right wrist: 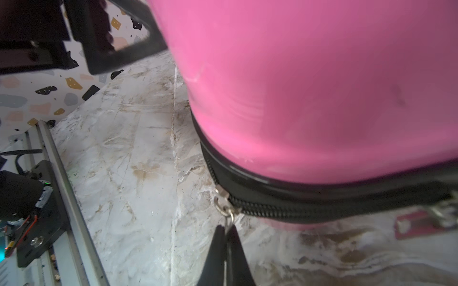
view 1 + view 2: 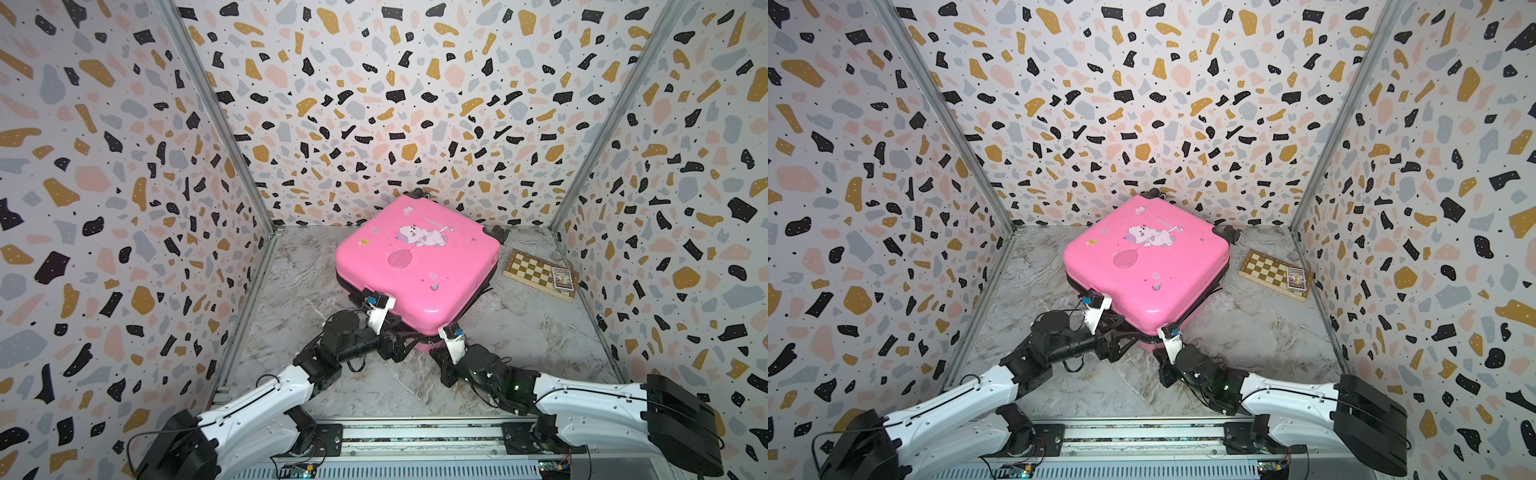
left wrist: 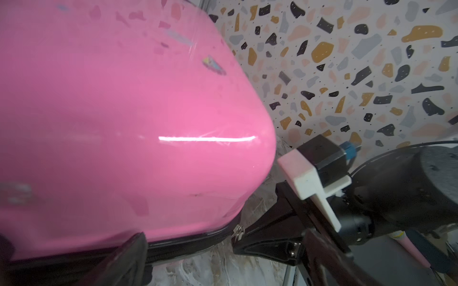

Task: Open the suitcase zippers
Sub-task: Unzip the zipper on the suitcase.

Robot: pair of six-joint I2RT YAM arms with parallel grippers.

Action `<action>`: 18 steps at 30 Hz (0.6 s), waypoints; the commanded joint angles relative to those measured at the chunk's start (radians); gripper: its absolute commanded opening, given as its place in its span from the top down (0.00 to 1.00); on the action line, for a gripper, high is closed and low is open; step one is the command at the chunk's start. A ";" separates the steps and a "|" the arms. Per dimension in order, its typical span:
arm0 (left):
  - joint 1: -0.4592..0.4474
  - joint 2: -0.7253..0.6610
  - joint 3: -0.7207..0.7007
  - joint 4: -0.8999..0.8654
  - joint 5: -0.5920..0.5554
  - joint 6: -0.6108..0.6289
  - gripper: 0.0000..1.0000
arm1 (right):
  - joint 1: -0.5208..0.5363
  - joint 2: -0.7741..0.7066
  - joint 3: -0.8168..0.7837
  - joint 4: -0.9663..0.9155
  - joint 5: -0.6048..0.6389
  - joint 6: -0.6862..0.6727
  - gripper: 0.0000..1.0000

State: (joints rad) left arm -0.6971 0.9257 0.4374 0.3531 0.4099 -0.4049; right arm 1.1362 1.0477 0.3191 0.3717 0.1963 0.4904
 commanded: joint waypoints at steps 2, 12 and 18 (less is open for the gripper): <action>-0.004 -0.139 0.044 -0.119 -0.156 0.041 0.01 | 0.040 -0.100 -0.061 -0.113 -0.052 0.039 1.00; 0.174 0.048 0.418 -0.645 -0.437 -0.037 0.01 | 0.040 -0.238 -0.121 -0.165 -0.017 0.057 1.00; 0.490 0.194 0.524 -0.634 -0.180 -0.141 0.01 | 0.039 -0.289 -0.127 -0.228 -0.023 0.069 1.00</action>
State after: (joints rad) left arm -0.2802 1.0992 0.9134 -0.2363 0.1226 -0.4858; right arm 1.1572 0.7891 0.2138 0.2611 0.2157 0.5430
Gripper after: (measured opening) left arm 0.988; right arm 0.052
